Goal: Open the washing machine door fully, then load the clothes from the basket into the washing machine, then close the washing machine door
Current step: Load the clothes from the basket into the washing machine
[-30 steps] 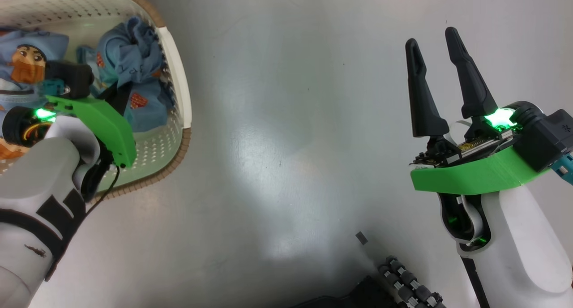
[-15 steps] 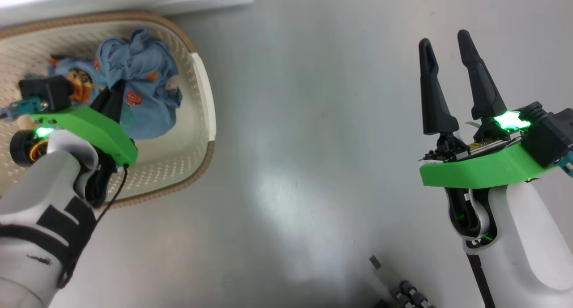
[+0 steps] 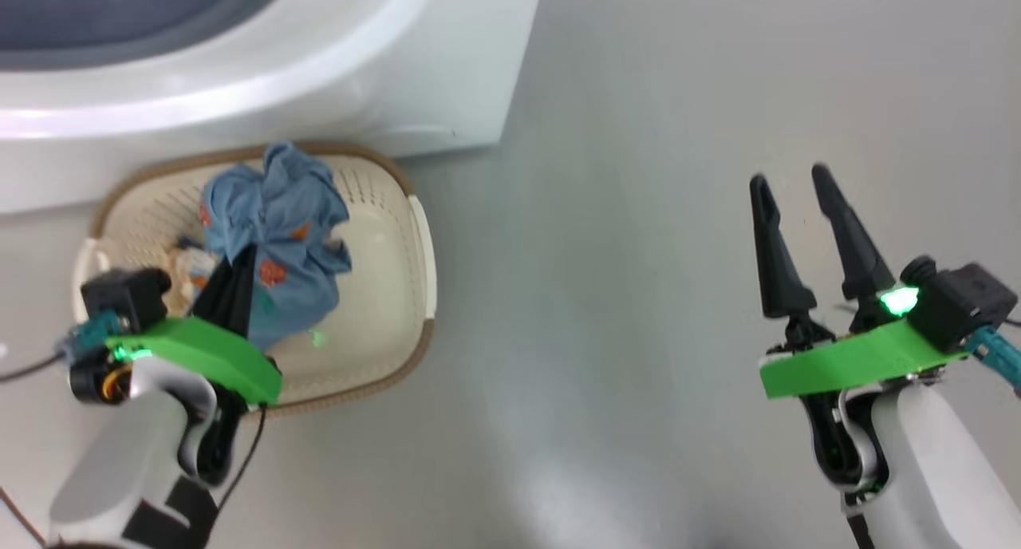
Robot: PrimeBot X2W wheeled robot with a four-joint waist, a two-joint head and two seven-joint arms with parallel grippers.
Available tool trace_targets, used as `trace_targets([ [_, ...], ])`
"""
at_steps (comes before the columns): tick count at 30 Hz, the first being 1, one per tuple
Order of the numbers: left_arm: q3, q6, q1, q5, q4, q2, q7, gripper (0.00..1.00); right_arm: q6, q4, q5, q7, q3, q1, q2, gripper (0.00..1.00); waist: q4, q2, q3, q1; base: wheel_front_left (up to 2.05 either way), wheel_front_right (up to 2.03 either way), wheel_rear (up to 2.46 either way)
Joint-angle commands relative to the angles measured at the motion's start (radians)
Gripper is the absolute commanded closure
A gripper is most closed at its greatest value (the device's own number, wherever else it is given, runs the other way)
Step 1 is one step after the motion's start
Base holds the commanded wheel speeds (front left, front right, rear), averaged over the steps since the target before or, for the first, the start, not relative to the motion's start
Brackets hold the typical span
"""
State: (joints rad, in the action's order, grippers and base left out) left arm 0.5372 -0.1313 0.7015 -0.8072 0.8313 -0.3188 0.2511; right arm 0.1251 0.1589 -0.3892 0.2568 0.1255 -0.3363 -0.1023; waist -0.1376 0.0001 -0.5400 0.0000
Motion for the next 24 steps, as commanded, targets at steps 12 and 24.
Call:
trace_targets([
  [12, -0.268, 0.001, -0.266, 0.230, -0.220, 0.029, 0.011, 1.00, 0.006, 0.020, -0.034, 0.005, 0.008, 0.139, -0.055, 0.00, 0.080, -0.0001, 0.275, 0.0000, 0.00, 0.00, 0.00],
  [24, -0.404, 0.001, -0.470, 0.368, -0.438, 0.083, 0.011, 1.00, 0.006, 0.030, -0.043, 0.005, 0.001, 0.248, -0.075, 0.00, 0.118, -0.0001, 0.413, 0.0000, 0.00, 0.00, 0.00],
])
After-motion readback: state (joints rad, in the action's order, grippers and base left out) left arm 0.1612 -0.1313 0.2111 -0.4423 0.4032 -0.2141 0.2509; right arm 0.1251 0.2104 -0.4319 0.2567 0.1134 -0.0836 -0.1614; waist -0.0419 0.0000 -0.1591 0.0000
